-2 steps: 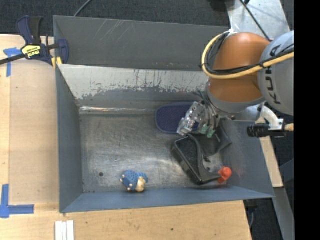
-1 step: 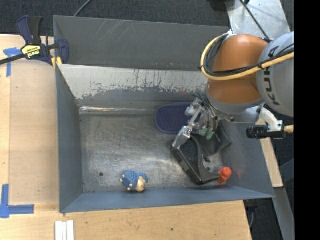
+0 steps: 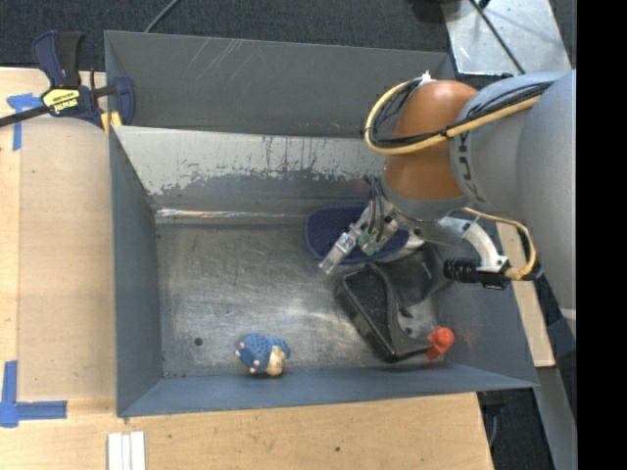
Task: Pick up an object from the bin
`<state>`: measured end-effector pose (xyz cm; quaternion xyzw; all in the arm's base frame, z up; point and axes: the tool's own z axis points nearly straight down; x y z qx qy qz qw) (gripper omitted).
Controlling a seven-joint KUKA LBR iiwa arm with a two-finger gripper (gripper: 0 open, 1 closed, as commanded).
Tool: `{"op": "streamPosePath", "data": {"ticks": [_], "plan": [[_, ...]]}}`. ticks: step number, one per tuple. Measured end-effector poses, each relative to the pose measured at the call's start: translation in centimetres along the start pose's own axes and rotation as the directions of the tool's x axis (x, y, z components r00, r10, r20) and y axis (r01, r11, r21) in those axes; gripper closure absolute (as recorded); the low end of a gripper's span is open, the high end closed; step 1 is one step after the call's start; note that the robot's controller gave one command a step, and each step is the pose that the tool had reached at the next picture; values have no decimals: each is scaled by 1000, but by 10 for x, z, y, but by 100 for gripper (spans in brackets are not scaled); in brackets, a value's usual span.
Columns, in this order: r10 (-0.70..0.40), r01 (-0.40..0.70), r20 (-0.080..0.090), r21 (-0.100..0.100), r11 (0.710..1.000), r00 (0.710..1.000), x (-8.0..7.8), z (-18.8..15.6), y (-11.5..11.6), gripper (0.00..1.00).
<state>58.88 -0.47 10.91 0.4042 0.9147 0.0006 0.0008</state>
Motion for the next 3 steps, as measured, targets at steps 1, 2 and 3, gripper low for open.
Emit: {"op": "streamPosePath", "data": {"ticks": [1,2,3], "plan": [[-60,60,12,-4,998,998,-8,31,3,0],[-59,59,23,-9,998,998,-12,29,3,100],[-5,5,5,-5,1000,1000,11,-97,9,100]]}}
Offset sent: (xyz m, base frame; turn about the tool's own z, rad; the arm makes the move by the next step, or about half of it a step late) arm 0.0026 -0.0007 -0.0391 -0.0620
